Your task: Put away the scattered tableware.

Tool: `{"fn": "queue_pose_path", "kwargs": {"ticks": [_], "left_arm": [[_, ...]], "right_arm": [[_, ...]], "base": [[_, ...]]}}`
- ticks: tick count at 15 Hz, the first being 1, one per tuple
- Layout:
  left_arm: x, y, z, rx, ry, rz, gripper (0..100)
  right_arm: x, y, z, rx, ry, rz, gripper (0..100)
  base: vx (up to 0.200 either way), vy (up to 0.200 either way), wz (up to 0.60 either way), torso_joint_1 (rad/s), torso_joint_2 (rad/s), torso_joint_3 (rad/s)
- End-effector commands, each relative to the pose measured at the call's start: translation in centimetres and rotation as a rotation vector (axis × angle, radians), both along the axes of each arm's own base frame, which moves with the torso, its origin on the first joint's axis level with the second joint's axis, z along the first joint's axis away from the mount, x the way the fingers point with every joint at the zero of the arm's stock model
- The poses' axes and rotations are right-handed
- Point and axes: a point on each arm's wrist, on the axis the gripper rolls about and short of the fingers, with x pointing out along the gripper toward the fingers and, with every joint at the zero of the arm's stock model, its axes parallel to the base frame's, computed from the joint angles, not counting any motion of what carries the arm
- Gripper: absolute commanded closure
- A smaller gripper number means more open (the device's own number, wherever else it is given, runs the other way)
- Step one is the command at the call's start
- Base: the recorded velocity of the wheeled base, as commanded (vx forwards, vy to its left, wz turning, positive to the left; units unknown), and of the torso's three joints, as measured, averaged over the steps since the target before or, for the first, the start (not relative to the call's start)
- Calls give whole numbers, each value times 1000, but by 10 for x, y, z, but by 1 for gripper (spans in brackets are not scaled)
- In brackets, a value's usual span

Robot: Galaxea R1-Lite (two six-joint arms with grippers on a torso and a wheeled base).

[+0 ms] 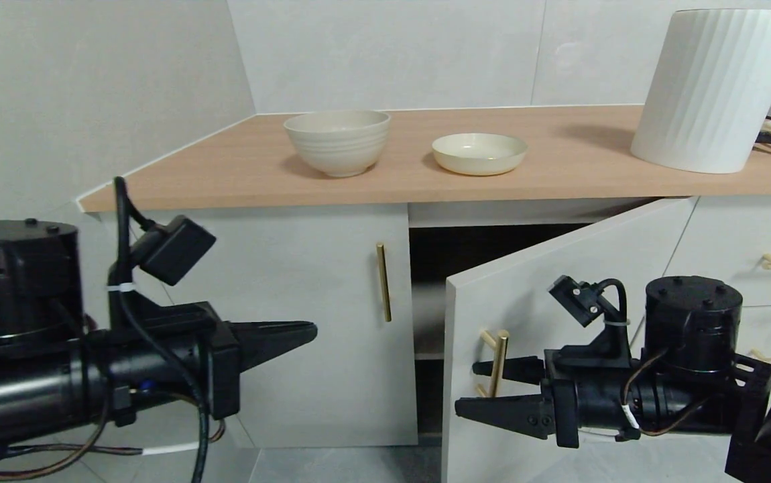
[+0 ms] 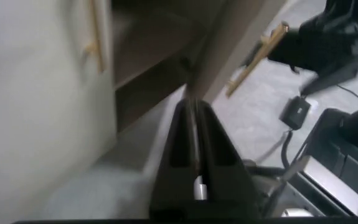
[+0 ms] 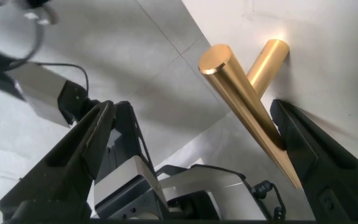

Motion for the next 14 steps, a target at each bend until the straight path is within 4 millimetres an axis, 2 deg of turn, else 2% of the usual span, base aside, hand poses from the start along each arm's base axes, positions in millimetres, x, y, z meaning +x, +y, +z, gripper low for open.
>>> {"fn": "queue_pose_path", "kwargs": {"ticks": [1, 4, 6, 10, 14], "left_arm": [[24, -24, -27, 20, 72, -48, 100], [43, -50, -37, -36, 80, -82, 100], [58, -82, -56, -78, 86, -123, 100], [80, -112, -75, -120, 79, -136, 100], [89, -125, -81, -137, 31, -107, 100]], "right_arm": [[-5, -4, -2, -11, 17, -2, 0], [-6, -4, -4, -15, 22, -2, 0], [-7, -5, -4, -17, 24, -4, 0], [-10, -8, 1, -8, 9, -11, 0], [-9, -9, 0, -10, 12, -16, 0]], "base": [[0, 0, 0, 0, 0, 0], [0, 0, 0, 0, 0, 0], [0, 0, 0, 0, 0, 0], [0, 0, 0, 0, 0, 0], [0, 0, 0, 0, 0, 0]]}}
